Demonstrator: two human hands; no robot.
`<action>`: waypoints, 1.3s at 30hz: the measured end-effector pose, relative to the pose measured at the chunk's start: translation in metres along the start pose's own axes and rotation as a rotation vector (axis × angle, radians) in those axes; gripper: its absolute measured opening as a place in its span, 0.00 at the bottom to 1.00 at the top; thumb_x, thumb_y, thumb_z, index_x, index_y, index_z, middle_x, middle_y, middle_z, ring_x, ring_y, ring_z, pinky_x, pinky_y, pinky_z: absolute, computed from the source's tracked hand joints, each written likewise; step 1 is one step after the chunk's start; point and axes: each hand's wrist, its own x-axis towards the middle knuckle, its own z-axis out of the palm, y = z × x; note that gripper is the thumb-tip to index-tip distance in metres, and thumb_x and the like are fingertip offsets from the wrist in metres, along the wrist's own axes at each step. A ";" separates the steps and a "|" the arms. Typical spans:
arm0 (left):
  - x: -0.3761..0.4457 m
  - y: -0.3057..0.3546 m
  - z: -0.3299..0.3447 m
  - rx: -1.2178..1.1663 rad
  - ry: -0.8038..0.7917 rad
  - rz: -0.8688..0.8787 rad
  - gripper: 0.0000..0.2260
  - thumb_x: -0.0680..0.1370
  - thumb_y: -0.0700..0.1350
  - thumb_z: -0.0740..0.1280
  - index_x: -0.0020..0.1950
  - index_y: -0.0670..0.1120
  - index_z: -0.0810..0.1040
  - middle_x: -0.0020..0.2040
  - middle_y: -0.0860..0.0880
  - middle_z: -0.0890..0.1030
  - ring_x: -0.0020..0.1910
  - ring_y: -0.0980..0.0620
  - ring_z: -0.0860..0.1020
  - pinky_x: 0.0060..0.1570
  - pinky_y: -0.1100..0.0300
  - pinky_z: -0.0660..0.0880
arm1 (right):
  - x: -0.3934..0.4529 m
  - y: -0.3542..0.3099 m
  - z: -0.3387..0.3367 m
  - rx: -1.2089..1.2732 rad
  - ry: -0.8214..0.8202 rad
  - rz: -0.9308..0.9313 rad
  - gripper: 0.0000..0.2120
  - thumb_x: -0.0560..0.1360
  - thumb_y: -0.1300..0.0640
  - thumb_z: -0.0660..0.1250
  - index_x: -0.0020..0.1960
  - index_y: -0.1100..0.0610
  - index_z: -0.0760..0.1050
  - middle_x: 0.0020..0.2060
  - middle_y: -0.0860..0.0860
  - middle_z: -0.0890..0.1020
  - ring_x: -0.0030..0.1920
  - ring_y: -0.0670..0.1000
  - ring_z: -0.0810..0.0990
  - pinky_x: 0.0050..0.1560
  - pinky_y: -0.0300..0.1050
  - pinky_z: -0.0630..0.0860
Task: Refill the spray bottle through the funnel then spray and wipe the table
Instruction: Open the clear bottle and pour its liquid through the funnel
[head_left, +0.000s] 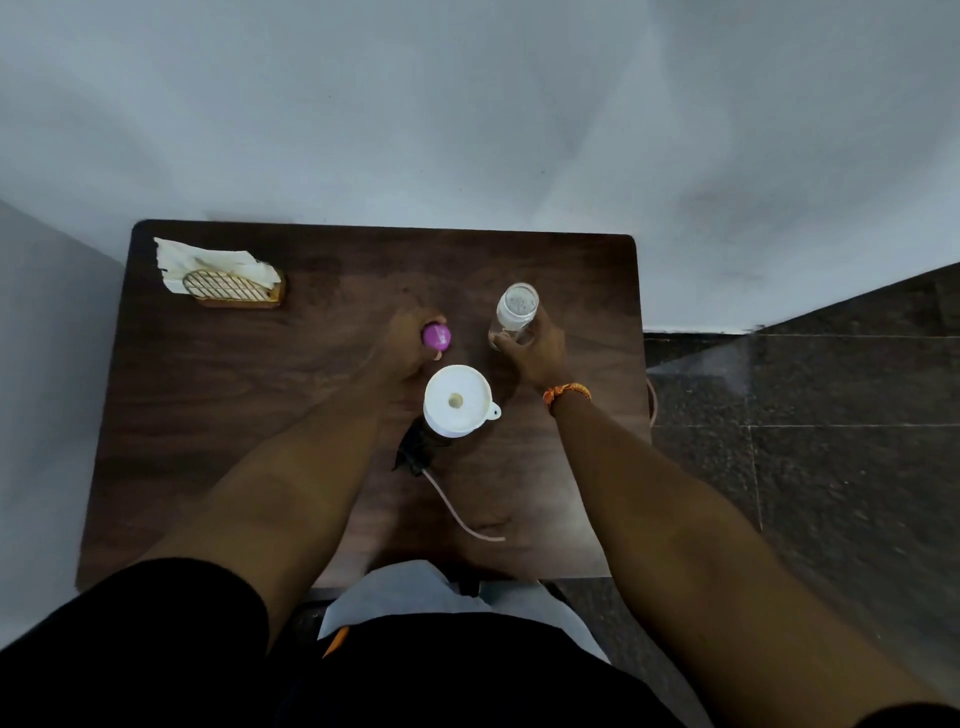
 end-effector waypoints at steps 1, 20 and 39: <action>0.002 -0.006 0.003 -0.008 -0.002 -0.003 0.31 0.66 0.49 0.76 0.68 0.41 0.82 0.66 0.41 0.82 0.64 0.42 0.79 0.65 0.61 0.67 | 0.000 0.001 0.001 0.008 0.006 0.013 0.32 0.70 0.62 0.81 0.71 0.62 0.75 0.60 0.56 0.85 0.59 0.48 0.82 0.62 0.35 0.77; -0.107 0.056 -0.036 -0.482 0.335 -0.098 0.10 0.80 0.51 0.74 0.60 0.49 0.88 0.54 0.55 0.88 0.54 0.60 0.85 0.53 0.66 0.81 | -0.027 -0.009 -0.023 -0.052 -0.100 -0.160 0.24 0.69 0.54 0.81 0.63 0.48 0.79 0.54 0.46 0.86 0.54 0.47 0.84 0.57 0.53 0.82; -0.173 0.096 0.006 -0.579 0.494 -0.116 0.23 0.78 0.61 0.73 0.70 0.50 0.82 0.66 0.52 0.84 0.65 0.57 0.81 0.65 0.56 0.79 | -0.096 -0.036 -0.098 -0.542 -0.230 -0.555 0.27 0.71 0.30 0.71 0.64 0.44 0.78 0.53 0.44 0.86 0.48 0.47 0.84 0.42 0.48 0.81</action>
